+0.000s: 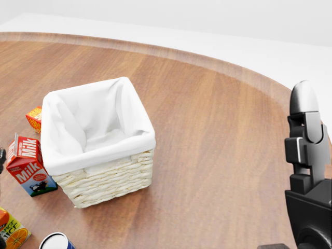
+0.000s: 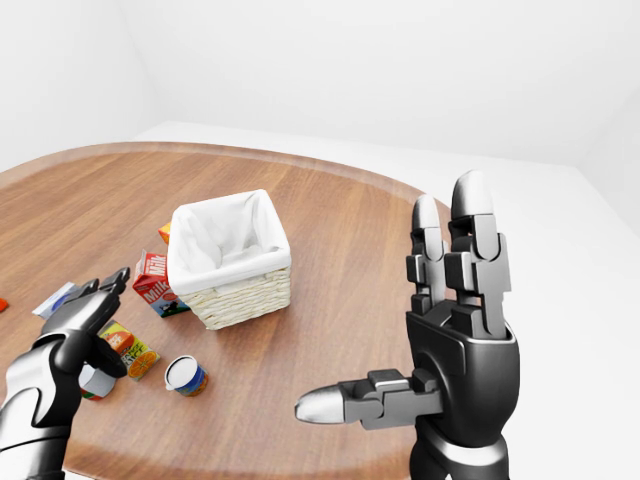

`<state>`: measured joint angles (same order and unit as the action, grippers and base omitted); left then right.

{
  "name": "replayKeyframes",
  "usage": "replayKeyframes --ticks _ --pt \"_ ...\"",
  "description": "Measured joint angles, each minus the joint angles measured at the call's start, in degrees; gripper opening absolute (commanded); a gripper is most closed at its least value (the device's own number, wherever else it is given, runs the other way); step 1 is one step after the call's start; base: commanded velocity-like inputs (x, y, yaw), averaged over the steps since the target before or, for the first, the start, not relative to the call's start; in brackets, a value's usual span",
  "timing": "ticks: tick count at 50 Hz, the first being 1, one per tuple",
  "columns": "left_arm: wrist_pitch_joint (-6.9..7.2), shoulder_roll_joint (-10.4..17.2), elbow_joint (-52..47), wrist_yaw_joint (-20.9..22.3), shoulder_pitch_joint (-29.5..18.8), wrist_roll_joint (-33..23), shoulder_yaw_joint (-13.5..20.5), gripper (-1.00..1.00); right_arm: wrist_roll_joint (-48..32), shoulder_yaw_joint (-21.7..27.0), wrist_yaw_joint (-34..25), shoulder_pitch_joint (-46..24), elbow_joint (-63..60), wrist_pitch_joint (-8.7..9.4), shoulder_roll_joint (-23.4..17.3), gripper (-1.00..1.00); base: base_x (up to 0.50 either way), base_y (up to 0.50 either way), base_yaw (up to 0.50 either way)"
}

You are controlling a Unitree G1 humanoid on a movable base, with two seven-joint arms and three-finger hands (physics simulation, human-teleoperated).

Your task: Pick up the orange juice, and put it in the basket.

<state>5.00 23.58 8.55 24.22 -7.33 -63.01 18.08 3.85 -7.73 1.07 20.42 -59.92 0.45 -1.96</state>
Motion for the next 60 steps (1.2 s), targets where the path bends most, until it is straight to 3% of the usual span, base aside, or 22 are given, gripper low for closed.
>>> replayKeyframes --ticks 37,60 --pt "0.0 2.3 9.49 -3.69 -2.07 2.84 -2.03 1.0 -0.19 -0.06 0.06 -0.83 0.12 0.92 0.07 1.0 0.0 0.0 0.0" --pt "0.0 4.41 20.11 -8.16 -4.83 5.53 -4.09 1.0 -0.36 -0.25 0.11 -1.52 0.35 1.66 0.11 1.0 0.0 0.0 0.0"
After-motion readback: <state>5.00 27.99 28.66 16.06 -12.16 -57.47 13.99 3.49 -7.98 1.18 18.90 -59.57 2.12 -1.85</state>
